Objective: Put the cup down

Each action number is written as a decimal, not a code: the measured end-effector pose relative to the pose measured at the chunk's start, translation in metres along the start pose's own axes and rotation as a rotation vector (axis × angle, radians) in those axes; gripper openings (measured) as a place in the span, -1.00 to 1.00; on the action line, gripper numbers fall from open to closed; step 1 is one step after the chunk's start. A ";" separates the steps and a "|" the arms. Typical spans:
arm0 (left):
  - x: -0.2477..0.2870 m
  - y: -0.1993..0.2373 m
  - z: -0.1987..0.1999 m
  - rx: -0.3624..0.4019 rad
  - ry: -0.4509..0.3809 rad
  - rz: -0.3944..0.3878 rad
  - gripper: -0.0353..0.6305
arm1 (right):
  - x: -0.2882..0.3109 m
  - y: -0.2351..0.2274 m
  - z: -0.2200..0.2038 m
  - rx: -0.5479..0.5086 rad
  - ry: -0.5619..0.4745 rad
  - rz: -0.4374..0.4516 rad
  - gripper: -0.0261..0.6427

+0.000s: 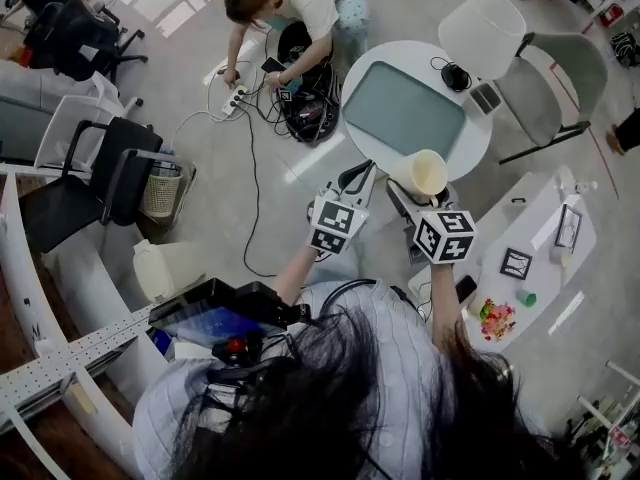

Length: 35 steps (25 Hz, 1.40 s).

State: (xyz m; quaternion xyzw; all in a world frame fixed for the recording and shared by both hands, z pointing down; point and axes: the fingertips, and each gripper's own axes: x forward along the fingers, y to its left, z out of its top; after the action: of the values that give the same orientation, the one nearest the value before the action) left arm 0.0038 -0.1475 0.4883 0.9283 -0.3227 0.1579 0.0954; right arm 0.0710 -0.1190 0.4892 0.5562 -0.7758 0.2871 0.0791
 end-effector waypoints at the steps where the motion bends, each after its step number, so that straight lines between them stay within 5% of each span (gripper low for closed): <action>1: 0.002 0.010 0.000 -0.002 0.001 0.002 -0.82 | 0.008 0.001 0.003 0.004 0.003 -0.003 0.28; 20: 0.033 0.062 -0.001 -0.047 0.016 0.010 -0.82 | 0.066 -0.028 0.033 -0.060 0.043 -0.064 0.28; 35: 0.101 0.090 -0.011 -0.113 0.074 0.133 -0.82 | 0.141 -0.093 0.030 -0.189 0.170 0.050 0.28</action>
State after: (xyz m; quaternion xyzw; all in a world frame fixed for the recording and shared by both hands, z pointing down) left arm 0.0193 -0.2717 0.5414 0.8915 -0.3881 0.1797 0.1490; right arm 0.1093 -0.2706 0.5605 0.5005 -0.8034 0.2608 0.1896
